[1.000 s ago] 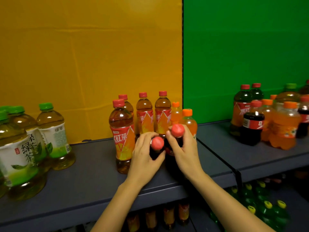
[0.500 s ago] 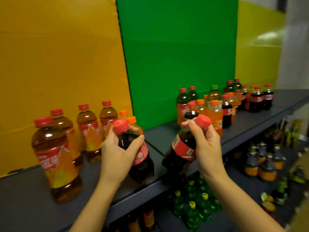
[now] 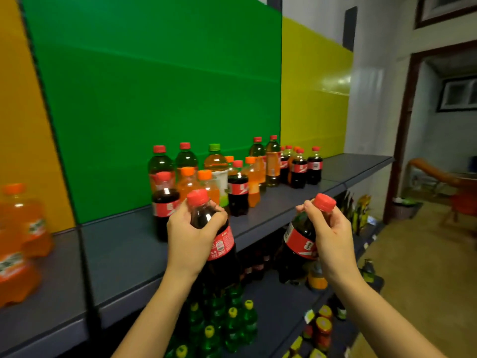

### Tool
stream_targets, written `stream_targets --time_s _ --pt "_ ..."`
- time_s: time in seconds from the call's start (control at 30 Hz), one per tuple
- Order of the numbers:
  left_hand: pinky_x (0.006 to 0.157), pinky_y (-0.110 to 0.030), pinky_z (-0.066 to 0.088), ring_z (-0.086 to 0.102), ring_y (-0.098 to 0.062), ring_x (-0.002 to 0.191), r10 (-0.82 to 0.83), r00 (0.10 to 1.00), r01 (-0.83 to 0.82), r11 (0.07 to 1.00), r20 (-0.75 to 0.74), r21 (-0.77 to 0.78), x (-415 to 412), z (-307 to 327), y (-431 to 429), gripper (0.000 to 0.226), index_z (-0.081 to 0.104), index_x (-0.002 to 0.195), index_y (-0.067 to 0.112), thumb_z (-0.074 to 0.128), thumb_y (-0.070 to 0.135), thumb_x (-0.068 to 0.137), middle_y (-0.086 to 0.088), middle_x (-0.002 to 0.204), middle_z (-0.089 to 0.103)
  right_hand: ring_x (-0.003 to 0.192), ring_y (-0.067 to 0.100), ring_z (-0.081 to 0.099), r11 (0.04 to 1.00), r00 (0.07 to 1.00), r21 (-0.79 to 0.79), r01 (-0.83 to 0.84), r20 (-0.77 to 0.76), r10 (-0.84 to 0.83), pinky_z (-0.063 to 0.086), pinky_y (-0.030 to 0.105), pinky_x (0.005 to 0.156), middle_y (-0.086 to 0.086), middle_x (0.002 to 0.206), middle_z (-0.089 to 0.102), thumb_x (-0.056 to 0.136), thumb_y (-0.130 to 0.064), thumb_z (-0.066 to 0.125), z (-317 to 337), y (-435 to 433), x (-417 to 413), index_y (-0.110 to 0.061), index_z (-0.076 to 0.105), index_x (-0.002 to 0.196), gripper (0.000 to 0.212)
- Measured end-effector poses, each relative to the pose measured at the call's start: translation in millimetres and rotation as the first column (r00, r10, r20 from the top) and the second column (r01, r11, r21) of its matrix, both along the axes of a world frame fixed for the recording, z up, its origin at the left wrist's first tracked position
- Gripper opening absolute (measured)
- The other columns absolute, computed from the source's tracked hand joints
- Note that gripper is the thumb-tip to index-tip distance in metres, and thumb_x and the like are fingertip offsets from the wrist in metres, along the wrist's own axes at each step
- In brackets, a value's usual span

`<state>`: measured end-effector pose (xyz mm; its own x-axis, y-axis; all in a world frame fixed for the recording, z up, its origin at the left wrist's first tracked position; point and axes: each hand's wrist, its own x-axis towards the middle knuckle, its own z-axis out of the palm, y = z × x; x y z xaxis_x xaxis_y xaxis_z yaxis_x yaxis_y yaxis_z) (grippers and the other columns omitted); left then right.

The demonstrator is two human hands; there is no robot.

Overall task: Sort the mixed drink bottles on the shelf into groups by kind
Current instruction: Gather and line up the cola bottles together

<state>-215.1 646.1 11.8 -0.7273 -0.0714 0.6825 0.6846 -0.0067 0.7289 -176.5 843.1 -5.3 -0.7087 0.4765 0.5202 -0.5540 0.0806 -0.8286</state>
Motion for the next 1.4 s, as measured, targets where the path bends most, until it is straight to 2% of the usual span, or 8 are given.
stream_targets --time_s 0.23,0.4,0.63,0.8,0.93,1.13,1.27,1.4 --pt "0.066 -0.018 0.049 0.062 -0.011 0.073 -0.012 0.999 0.015 0.999 0.048 -0.045 -48 -3 110 0.014 0.061 0.074 0.017 0.067 0.025 0.064 -0.003 0.078 0.067 0.080 0.016 0.065 0.998 0.998 0.009 0.067 0.009 -0.068 0.051 0.034 0.071 -0.013 0.069 0.067 0.087 -0.030 0.057 -4 104 -43 -0.025 0.065 0.076 0.015" --pt "0.063 -0.007 0.045 0.058 -0.004 0.068 0.021 0.999 -0.018 0.991 0.024 -0.134 -100 -1 178 0.009 0.060 0.077 0.009 0.068 0.005 0.075 -0.002 0.076 0.064 0.087 0.024 0.064 0.994 0.994 -0.005 0.106 0.006 -0.106 0.051 0.042 0.079 -0.004 0.078 0.066 0.088 -0.027 0.057 -9 161 -90 -0.017 0.065 0.083 0.014" --pt "0.063 -0.010 0.044 0.056 -0.002 0.067 0.049 0.999 -0.048 0.986 0.001 -0.158 -179 3 251 0.019 0.055 0.072 0.022 0.068 0.009 0.075 0.004 0.074 0.062 0.085 0.021 0.063 0.995 0.994 0.004 0.103 -0.022 -0.103 0.048 0.042 0.081 -0.002 0.080 0.066 0.088 -0.027 0.057 -1 226 -167 -0.021 0.064 0.079 0.012" --pt "0.071 -0.020 0.047 0.059 -0.006 0.073 0.091 0.995 -0.098 0.980 -0.049 -0.170 -226 12 286 0.012 0.058 0.077 0.016 0.069 0.011 0.074 0.007 0.074 0.062 0.085 0.016 0.063 0.994 0.992 0.034 0.105 -0.072 -0.103 0.048 0.037 0.080 -0.003 0.083 0.067 0.087 -0.027 0.059 13 266 -217 -0.018 0.063 0.082 0.012" --pt "0.063 -0.003 0.041 0.056 0.007 0.067 0.139 0.987 -0.152 0.971 -0.082 -0.187 -248 14 306 0.013 0.058 0.076 0.014 0.069 0.008 0.073 0.014 0.069 0.059 0.082 0.018 0.059 0.997 0.994 0.023 0.074 -0.085 -0.072 0.047 0.037 0.077 0.004 0.083 0.065 0.076 -0.043 0.061 16 288 -250 -0.024 0.061 0.076 0.019" --pt "0.068 -0.012 0.045 0.058 0.001 0.071 0.236 0.969 -0.247 0.947 -0.074 -0.204 -278 12 326 0.012 0.061 0.081 0.012 0.069 0.010 0.074 0.012 0.073 0.063 0.085 0.023 0.062 0.999 0.996 0.052 -0.004 -0.086 0.008 0.049 0.041 0.079 0.002 0.083 0.066 0.083 -0.034 0.061 16 314 -302 -0.024 0.064 0.079 0.012" --pt "0.066 -0.007 0.042 0.058 0.002 0.070 0.318 0.946 -0.324 0.925 -0.063 -0.199 -291 9 341 0.012 0.061 0.081 0.010 0.070 0.010 0.073 0.010 0.073 0.063 0.091 0.028 0.063 0.990 0.993 0.099 -0.098 -0.060 0.104 0.050 0.048 0.085 0.002 0.083 0.068 0.083 -0.034 0.061 17 323 -339 -0.028 0.064 0.076 0.010" --pt "0.068 -0.010 0.043 0.059 -0.001 0.073 0.452 0.890 -0.454 0.871 -0.055 -0.191 -302 4 357 0.014 0.059 0.078 0.017 0.071 0.011 0.073 0.010 0.072 0.064 0.088 0.029 0.063 0.959 0.974 0.179 -0.222 -0.007 0.227 0.051 0.051 0.086 0.011 0.085 0.067 0.084 -0.033 0.061 16 330 -371 -0.023 0.062 0.079 0.011"
